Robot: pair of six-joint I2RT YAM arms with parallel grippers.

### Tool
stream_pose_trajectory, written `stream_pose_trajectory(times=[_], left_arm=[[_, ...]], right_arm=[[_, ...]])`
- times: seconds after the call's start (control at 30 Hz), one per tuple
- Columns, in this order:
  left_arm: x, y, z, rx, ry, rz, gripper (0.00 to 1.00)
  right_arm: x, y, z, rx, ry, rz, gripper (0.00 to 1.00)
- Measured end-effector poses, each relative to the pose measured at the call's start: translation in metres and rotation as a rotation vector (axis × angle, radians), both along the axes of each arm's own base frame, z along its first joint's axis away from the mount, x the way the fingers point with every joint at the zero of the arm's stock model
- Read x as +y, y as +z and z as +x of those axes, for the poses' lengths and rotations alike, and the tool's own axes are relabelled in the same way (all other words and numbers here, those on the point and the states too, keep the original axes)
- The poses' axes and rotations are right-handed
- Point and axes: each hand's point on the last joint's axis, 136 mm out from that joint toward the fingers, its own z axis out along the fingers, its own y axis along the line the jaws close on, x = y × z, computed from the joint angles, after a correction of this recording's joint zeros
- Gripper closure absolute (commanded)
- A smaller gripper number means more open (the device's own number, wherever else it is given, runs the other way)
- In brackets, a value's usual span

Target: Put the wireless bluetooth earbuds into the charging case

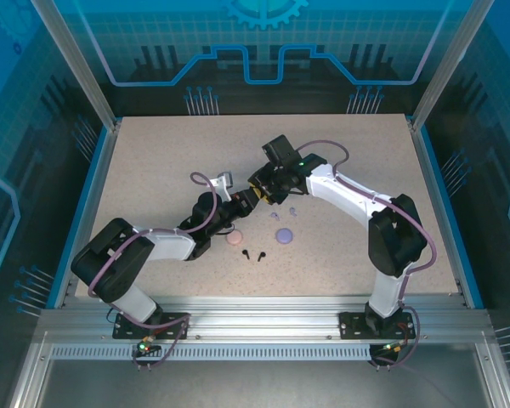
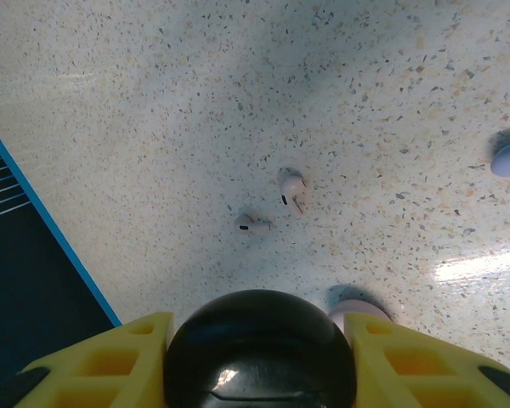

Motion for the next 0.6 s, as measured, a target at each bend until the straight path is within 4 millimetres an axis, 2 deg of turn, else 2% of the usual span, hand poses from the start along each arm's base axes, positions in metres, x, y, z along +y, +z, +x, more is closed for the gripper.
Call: stream_pose_trajectory(times=[0.07,0.13,0.23,0.37,0.43,0.5,0.6], left_arm=[[0.0,0.001,0.001,-0.002,0.001,-0.001,0.95],[0.0,0.001,0.001,-0.002,0.003,0.0,1.0],[-0.001,0.002,0.001,-0.003,0.0,-0.002,1.0],[-0.002,0.005,0.0,0.004,-0.01,0.001,1.0],[-0.003,0.011,-0.004,0.006,-0.031,0.01,1.0],[-0.003,0.022,-0.011,-0.006,-0.058,0.019,1.0],[0.001,0.047,-0.021,-0.049,-0.103,0.027,1.0]], right_arm=[[0.0,0.0,0.001,-0.003,0.0,0.002,0.61],[0.0,0.001,0.001,-0.005,-0.001,0.003,0.52],[-0.001,0.001,0.002,-0.007,0.001,0.005,0.38],[-0.011,0.008,0.009,-0.029,0.001,0.006,0.3],[-0.024,0.02,0.015,-0.064,0.001,0.003,0.27],[-0.04,0.04,0.021,-0.128,0.007,0.0,0.24],[-0.066,0.067,0.022,-0.253,0.032,-0.012,0.21]])
